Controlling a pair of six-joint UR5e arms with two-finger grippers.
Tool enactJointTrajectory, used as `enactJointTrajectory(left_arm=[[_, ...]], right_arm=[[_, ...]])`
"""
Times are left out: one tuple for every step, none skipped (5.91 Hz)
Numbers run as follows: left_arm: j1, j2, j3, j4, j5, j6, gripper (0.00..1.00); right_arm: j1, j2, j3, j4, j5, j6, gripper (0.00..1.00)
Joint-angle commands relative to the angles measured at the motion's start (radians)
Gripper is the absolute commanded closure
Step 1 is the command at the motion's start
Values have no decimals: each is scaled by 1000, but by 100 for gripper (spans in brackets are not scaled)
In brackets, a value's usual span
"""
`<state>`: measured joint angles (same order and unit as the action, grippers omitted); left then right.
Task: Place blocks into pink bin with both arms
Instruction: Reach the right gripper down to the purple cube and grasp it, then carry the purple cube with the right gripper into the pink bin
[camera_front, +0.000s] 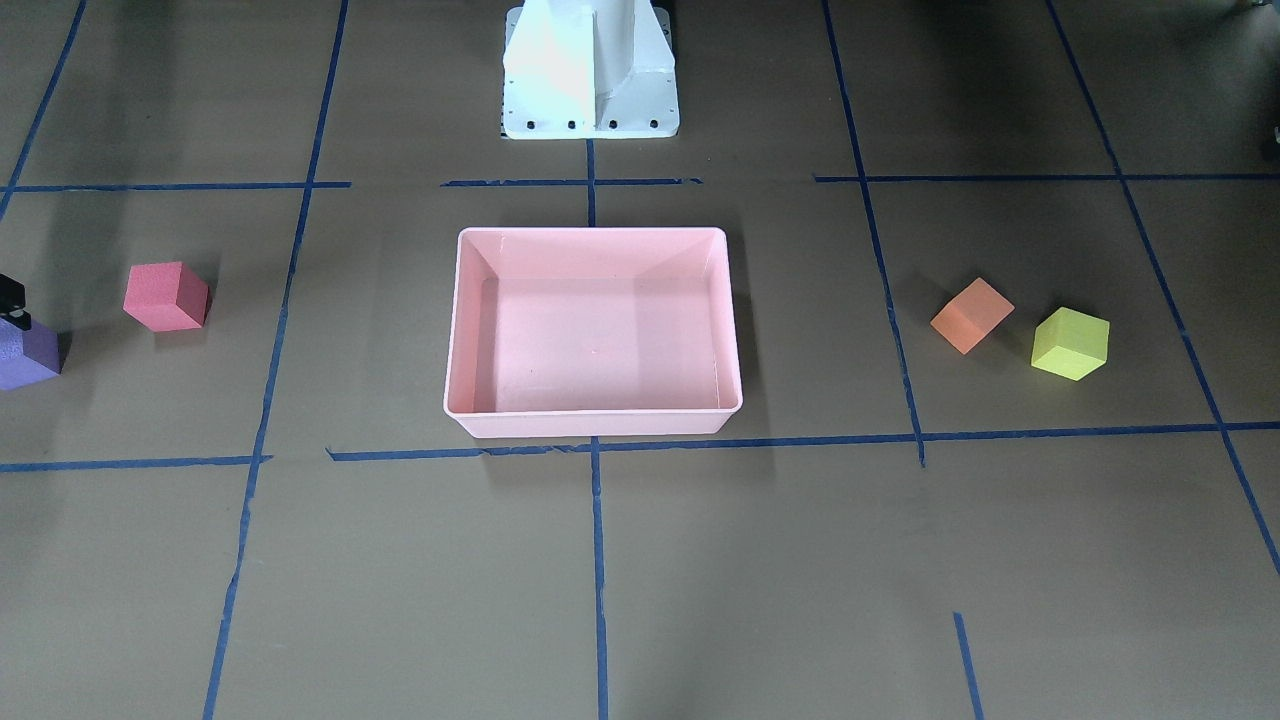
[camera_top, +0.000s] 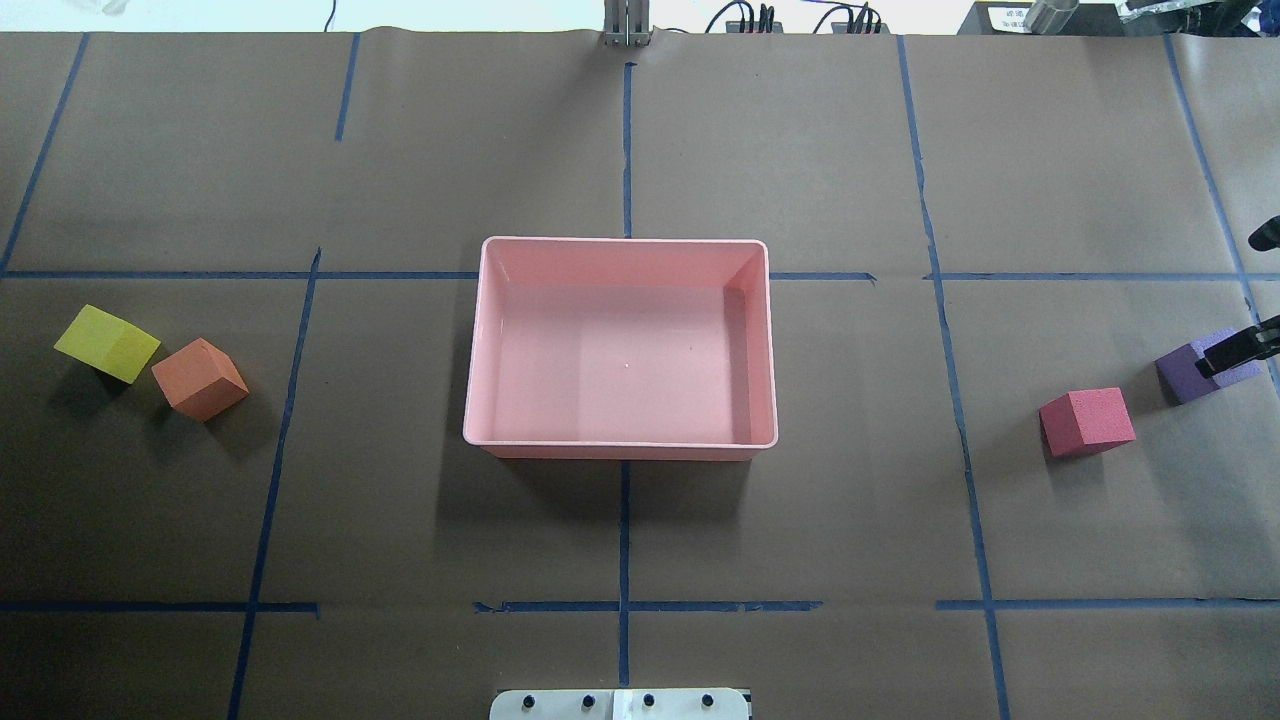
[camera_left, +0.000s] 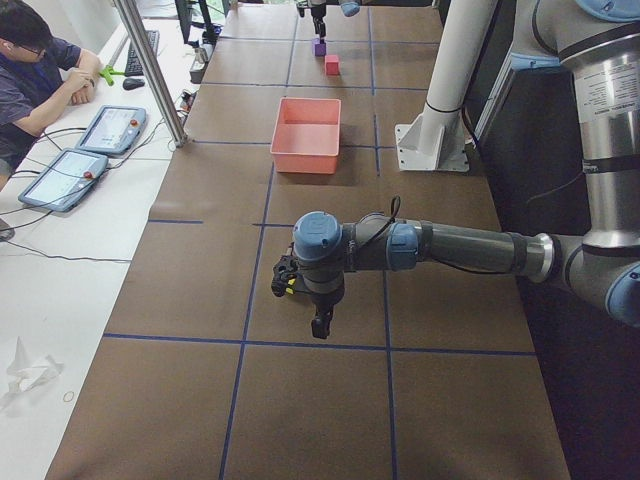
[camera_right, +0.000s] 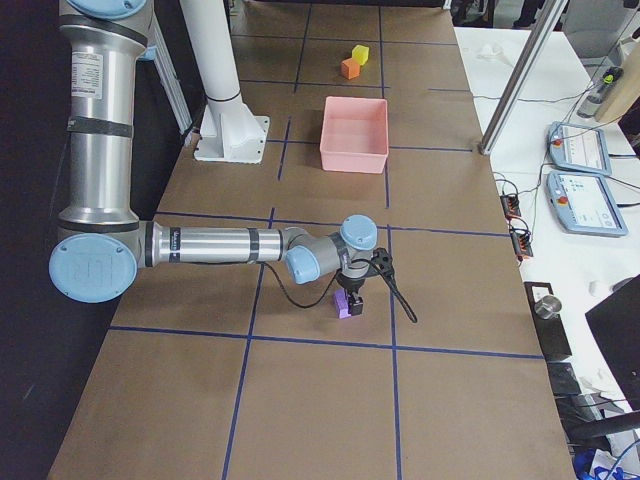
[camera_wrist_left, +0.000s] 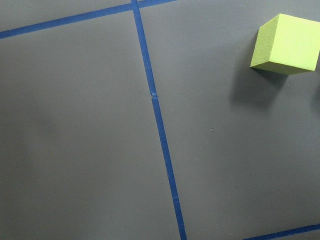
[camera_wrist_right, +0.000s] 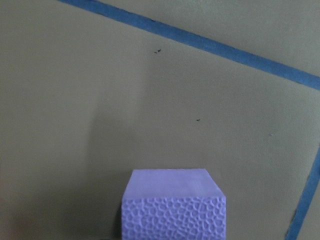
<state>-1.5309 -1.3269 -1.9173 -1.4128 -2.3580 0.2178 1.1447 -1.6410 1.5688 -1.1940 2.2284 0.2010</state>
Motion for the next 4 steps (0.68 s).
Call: enactJointTrajectory(left_arm=[[0, 0, 3, 0, 0, 0, 0], [0, 0, 3, 2, 0, 0, 0], [0, 0, 3, 0, 0, 0, 0], [0, 0, 1, 2, 0, 0, 0]], right_arm=[[-34, 39, -71, -1, -52, -20, 5], [-34, 52, -67, -2, -43, -20, 47], [-31, 62, -50, -7, -39, -11, 70], [-30, 61, -9, -24, -27, -2, 77]])
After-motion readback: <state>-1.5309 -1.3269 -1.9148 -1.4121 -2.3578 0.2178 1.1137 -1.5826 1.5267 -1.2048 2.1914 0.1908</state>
